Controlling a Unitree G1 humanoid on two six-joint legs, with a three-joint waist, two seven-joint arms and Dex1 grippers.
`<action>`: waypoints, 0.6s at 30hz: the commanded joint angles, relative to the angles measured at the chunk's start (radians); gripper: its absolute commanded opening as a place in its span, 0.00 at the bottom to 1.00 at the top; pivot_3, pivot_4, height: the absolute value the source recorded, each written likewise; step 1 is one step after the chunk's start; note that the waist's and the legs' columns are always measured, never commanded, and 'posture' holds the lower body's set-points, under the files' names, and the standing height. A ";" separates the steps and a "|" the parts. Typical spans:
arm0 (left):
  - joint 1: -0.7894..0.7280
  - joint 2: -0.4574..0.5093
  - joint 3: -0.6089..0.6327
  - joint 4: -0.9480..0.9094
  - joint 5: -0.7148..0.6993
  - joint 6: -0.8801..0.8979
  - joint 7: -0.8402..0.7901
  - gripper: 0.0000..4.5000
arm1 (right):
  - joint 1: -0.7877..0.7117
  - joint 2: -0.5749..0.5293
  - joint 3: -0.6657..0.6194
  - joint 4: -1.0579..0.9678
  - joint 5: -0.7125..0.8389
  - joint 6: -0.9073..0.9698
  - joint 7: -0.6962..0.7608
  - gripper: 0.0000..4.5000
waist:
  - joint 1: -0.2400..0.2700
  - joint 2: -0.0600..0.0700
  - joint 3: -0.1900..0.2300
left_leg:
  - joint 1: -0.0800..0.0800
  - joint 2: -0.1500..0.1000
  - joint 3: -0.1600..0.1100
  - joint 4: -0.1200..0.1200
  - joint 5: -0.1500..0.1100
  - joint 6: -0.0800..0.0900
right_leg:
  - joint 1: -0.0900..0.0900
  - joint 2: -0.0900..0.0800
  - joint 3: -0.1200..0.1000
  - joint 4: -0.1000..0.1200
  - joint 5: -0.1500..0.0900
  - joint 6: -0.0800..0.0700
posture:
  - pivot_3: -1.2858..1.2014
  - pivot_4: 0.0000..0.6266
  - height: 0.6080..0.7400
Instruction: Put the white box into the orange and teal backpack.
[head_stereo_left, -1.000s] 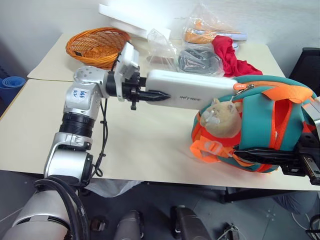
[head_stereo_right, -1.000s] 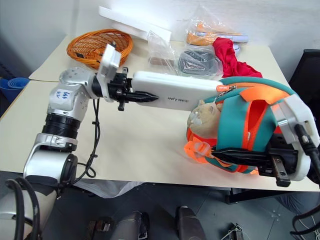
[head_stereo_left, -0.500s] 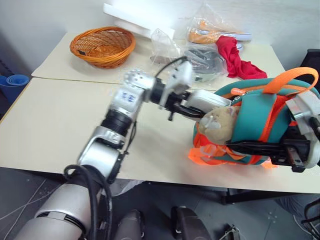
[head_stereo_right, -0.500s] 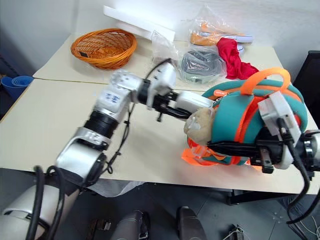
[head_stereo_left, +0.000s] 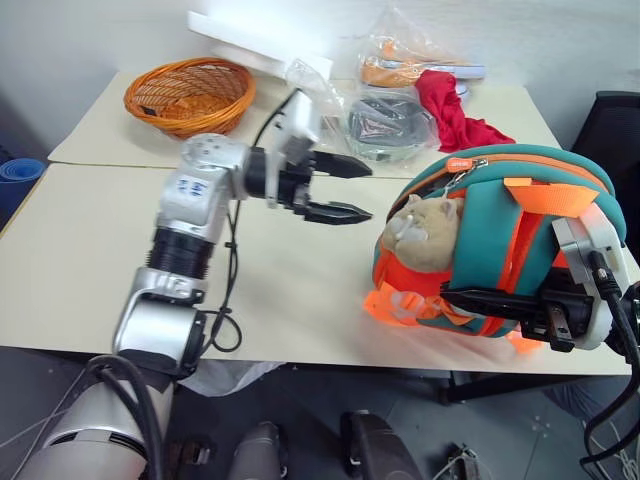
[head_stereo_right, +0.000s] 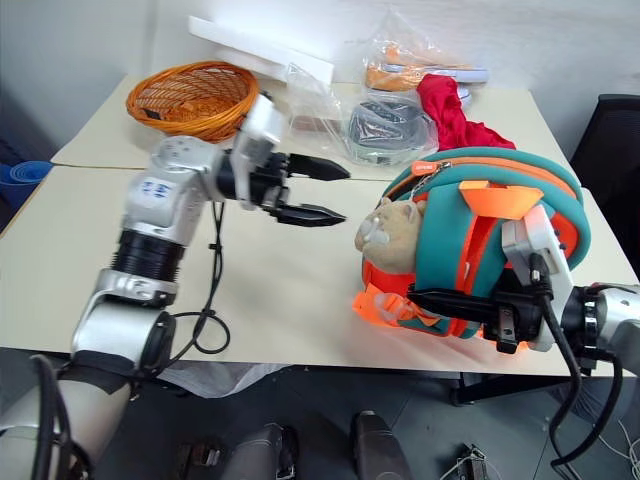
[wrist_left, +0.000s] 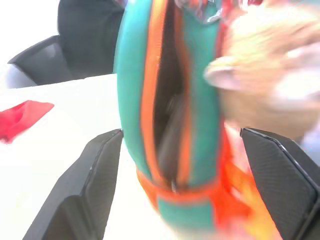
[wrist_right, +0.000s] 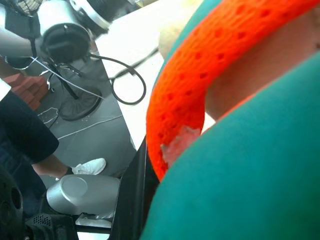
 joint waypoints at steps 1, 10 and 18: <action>0.001 0.015 0.027 -0.149 -0.113 0.135 -0.014 0.86 | 0.016 0.015 -0.035 -0.043 0.046 -0.017 -0.030 0.00 | 0.006 0.000 0.000 | 0.000 0.000 0.000 0.000 0.000 -0.001 | 0.000 0.000 0.000 0.000 0.000 0.000 | 0.52 0.24 1.00; 0.035 -0.150 -0.111 -0.257 -0.043 0.114 0.186 0.86 | 0.024 0.010 -0.034 -0.063 0.087 -0.025 -0.085 0.00 | 0.030 0.000 0.000 | -0.002 -0.002 -0.003 0.010 -0.004 0.006 | 0.005 -0.001 0.000 -0.001 0.000 0.003 | 0.52 0.24 1.00; 0.026 -0.231 -0.144 -0.178 0.031 0.035 0.310 0.72 | 0.044 0.024 -0.053 -0.085 0.132 -0.039 -0.146 0.00 | 0.027 0.000 0.000 | -0.002 -0.001 -0.003 0.010 -0.005 0.007 | 0.004 0.000 0.000 0.000 0.000 0.002 | 0.52 0.24 1.00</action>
